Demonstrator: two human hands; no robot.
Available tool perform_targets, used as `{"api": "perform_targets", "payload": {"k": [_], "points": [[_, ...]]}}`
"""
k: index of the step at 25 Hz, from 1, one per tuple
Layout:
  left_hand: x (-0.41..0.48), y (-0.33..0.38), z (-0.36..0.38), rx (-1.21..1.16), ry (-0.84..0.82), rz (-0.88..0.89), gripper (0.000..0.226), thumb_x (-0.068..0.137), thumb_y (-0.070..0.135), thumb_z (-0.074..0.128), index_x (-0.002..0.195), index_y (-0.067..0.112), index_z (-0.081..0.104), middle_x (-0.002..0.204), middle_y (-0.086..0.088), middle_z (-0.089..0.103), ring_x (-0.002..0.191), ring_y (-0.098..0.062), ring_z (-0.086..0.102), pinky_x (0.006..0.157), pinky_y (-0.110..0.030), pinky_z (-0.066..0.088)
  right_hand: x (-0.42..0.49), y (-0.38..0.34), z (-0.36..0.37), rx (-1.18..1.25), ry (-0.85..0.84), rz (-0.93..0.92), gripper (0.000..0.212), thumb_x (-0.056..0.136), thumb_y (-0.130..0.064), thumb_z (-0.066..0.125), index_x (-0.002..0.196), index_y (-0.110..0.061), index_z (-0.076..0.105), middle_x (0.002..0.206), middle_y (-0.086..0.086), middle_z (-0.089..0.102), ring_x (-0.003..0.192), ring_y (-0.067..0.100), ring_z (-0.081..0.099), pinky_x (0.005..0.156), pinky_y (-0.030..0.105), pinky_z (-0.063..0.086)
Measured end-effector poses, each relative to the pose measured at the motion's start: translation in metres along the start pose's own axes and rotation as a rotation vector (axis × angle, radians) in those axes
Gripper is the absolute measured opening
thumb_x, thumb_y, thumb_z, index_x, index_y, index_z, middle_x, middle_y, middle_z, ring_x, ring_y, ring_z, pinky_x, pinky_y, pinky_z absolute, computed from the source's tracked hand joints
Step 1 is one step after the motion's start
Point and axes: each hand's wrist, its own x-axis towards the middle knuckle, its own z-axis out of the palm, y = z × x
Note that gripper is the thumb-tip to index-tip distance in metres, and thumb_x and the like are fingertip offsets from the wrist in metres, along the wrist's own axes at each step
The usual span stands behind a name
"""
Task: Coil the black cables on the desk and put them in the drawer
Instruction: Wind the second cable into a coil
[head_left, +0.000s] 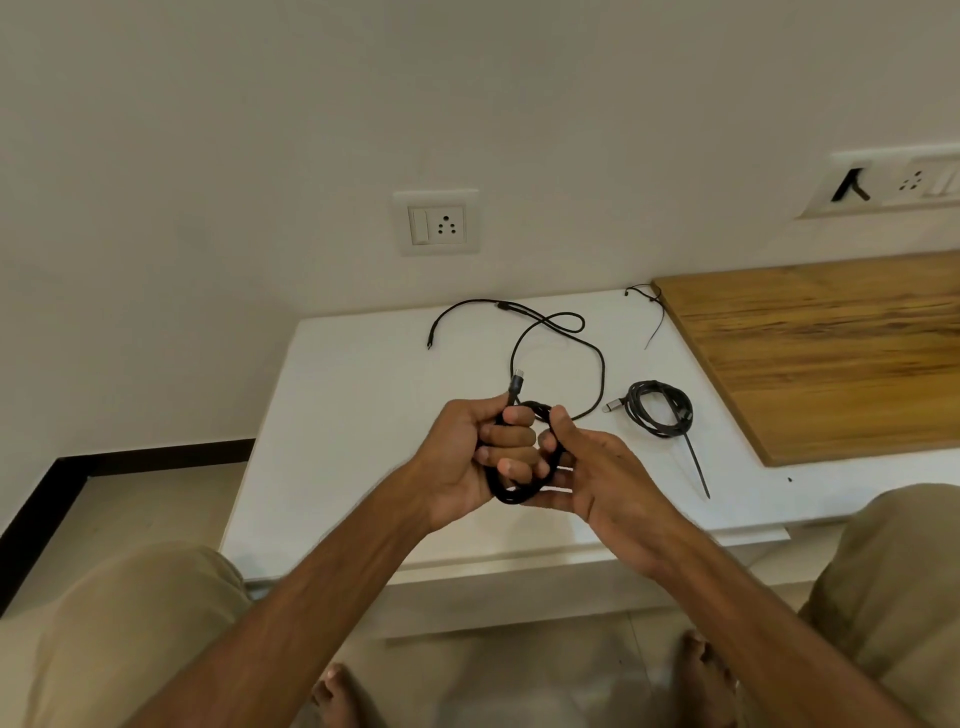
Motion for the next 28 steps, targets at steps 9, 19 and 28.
{"api": "perform_targets", "payload": {"k": [9,19,28], "points": [[0.005,-0.006,0.015,-0.042,-0.13,0.019,0.037,0.107,0.037,0.036,0.084,0.011,0.048,0.061,0.005,0.021,0.056,-0.013,0.016,0.061,-0.027,0.04,0.008,-0.016,-0.017,0.429,0.082,0.093,0.028,0.103,-0.024,0.052,0.079,-0.01,0.058,0.052,-0.007,0.024,0.044,0.008,0.027,0.074,0.034,0.044],[-0.008,-0.009,0.022,0.282,-0.091,0.13,0.036,0.111,0.036,0.033,0.087,0.015,0.048,0.069,0.002,0.02,0.059,-0.013,0.022,0.071,-0.029,0.051,0.001,-0.046,-0.024,-0.034,0.001,0.037,0.034,0.107,-0.022,0.047,0.079,-0.007,0.059,0.054,-0.005,0.019,0.045,0.011,0.02,0.048,0.026,0.039],[-0.004,-0.012,0.017,0.599,0.129,0.058,0.042,0.112,0.035,0.025,0.083,0.014,0.049,0.059,0.005,0.04,0.055,-0.014,0.046,0.085,-0.038,0.057,0.007,-0.036,-0.018,-0.578,-0.01,-0.002,0.041,0.108,-0.019,0.036,0.073,-0.01,0.053,0.052,-0.003,0.03,0.042,0.01,0.023,0.045,0.024,0.029]]}}
